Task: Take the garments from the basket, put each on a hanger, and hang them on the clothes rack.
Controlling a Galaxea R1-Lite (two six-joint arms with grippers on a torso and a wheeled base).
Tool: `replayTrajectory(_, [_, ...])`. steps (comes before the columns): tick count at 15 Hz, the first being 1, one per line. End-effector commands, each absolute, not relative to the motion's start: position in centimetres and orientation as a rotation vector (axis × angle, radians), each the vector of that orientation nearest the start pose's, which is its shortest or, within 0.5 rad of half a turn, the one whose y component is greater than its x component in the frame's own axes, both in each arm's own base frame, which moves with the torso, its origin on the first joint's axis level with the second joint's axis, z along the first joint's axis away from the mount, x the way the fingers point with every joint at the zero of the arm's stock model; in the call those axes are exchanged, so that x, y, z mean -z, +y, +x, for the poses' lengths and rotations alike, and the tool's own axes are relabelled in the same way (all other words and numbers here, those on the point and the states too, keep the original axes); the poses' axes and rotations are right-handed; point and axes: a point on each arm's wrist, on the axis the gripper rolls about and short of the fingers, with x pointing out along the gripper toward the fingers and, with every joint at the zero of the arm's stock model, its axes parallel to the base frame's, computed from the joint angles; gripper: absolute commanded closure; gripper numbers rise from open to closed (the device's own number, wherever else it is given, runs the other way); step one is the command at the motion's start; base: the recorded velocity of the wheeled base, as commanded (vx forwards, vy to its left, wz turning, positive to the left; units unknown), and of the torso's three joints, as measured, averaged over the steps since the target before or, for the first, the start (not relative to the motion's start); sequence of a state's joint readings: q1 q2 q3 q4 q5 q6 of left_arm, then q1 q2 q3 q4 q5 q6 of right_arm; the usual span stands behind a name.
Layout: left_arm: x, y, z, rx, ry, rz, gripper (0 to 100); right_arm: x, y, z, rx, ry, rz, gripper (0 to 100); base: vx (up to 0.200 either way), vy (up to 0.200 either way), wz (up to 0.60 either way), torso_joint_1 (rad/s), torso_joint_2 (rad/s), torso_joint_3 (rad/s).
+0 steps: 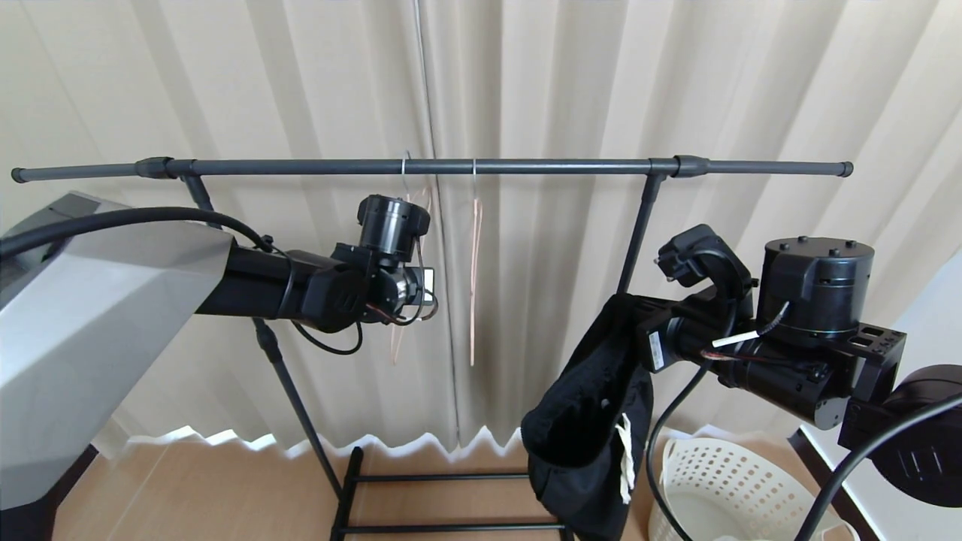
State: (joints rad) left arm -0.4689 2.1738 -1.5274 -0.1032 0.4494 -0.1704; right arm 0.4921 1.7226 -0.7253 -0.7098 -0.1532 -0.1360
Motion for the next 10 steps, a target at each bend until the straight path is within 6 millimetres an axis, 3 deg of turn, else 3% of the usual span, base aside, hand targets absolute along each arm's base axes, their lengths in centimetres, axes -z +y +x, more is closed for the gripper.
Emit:
replayTrajectory(1, [-17.0, -19.2, 37.6, 0.004, 0.463, 0.068, 100, -16.1, 14.0, 26.8, -0.355, 0.252, -0.226, 100, 0.0, 0.0, 0.0, 0.0, 0.0, 0.0])
replayTrajectory(5, [-18.2, -19.3, 35.0, 0.041, 0.445, 0.078, 100, -16.2, 13.9, 26.7, -0.355, 0.249, -0.225, 100, 0.0, 0.0, 0.0, 0.0, 0.0, 0.0])
replayTrajectory(10, [-17.4, -17.9, 32.3, 0.075, 0.414, 0.121, 100, -16.2, 13.9, 26.7, -0.355, 0.249, -0.225, 100, 0.0, 0.0, 0.0, 0.0, 0.0, 0.0])
